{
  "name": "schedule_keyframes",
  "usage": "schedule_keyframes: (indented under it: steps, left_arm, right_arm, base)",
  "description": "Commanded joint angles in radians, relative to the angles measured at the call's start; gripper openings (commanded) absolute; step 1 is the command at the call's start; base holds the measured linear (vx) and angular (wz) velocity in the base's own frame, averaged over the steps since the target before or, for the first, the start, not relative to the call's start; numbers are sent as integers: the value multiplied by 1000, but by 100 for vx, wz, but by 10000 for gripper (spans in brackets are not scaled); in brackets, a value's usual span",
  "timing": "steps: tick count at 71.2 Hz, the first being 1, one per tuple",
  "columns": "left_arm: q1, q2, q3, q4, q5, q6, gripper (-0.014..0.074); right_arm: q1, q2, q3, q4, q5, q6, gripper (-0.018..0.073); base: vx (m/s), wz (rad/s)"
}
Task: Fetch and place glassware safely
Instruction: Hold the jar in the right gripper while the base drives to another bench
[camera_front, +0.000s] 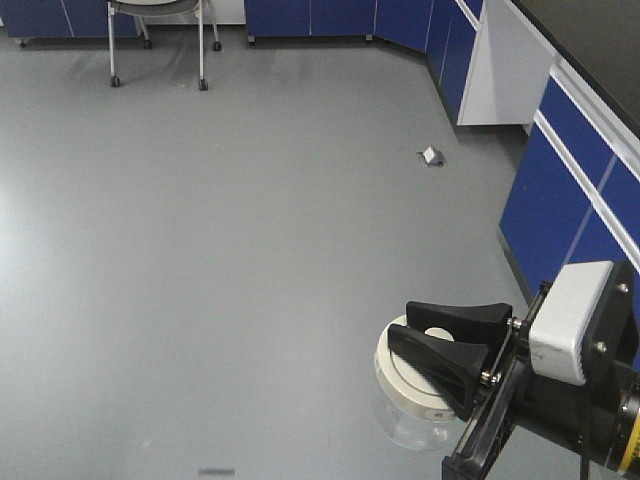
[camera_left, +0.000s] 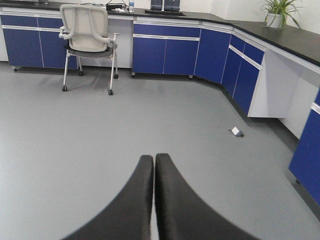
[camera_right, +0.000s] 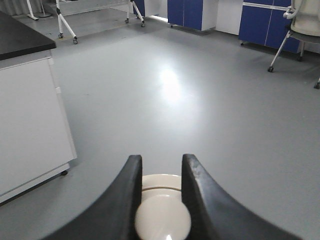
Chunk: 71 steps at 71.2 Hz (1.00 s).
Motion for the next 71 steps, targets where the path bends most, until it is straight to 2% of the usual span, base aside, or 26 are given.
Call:
schedule_keyframes:
  steps: [1,71]
  left_arm:
    - [1,11,-27,-10,-75,-3,-7]
    - [1,11,-27,-10,-75,-3,-7]
  right_arm:
    - [-2,-5,-32,36,-57,-7,-1]
    - [-2,-5,-32,36,-57,-7,-1]
  base:
    - [80,0]
    - [79,5]
